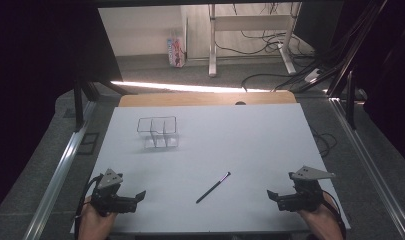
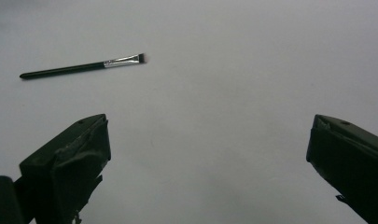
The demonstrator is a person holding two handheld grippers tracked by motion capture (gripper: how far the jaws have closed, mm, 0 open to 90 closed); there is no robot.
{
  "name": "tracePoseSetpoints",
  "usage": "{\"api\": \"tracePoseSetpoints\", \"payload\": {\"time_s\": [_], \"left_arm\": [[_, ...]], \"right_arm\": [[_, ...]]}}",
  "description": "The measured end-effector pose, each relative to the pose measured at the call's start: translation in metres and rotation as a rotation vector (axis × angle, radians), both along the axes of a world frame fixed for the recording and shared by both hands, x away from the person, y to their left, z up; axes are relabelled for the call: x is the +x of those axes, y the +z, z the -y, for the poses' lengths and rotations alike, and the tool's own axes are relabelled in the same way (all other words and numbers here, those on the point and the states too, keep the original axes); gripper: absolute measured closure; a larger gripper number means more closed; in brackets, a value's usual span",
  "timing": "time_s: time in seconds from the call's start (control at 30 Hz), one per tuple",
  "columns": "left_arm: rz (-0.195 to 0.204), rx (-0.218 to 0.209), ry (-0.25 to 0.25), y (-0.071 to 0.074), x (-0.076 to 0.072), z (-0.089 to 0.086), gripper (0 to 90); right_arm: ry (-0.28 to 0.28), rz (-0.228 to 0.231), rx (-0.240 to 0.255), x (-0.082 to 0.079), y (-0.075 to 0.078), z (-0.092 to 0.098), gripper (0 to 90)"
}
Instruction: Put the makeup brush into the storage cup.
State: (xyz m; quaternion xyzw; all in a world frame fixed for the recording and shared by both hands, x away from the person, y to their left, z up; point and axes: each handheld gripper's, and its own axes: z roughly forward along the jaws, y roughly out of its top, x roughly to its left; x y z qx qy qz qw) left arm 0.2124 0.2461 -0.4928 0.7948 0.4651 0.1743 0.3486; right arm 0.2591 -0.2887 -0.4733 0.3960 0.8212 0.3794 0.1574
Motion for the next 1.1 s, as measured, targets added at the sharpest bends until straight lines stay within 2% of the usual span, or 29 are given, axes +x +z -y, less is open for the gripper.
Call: {"api": "tracePoseSetpoints", "payload": {"time_s": [0.03, 0.07, 0.2, 0.4, 0.6, 0.67, 0.87, 1.1], "left_arm": [[0.009, 0.025, 0.012, 0.0, -0.001, 0.0, 0.0], [0.015, 0.032, 0.017, 0.001, -0.002, 0.0, 0.0], [0.025, 0.037, 0.014, 0.0, -0.002, 0.001, 0.0], [0.039, 0.02, 0.001, -0.001, -0.002, 0.001, 0.0], [0.033, 0.007, -0.012, -0.002, -0.001, 0.001, 0.0], [0.048, -0.008, -0.02, -0.001, -0.002, 0.001, 0.0], [0.057, 0.01, -0.025, -0.002, -0.002, 0.001, 0.0], [0.051, 0.007, -0.021, -0.002, -0.001, -0.001, 0.0]], "right_arm": [[0.004, -0.004, -0.005, 0.0, -0.001, -0.001, 0.4], [0.011, -0.006, -0.009, 0.001, -0.002, -0.002, 0.6], [0.031, -0.022, -0.033, 0.002, -0.003, -0.001, 2.0], [0.037, -0.018, -0.03, 0.003, -0.001, 0.0, 2.3], [0.028, -0.03, -0.042, 0.002, -0.003, -0.002, 1.4], [0.025, -0.034, -0.057, 0.002, -0.004, -0.004, 0.5], [0.033, -0.054, -0.073, 0.003, -0.007, -0.008, 0.0], [0.043, -0.04, -0.084, 0.002, -0.006, -0.01, 0.0]]}}
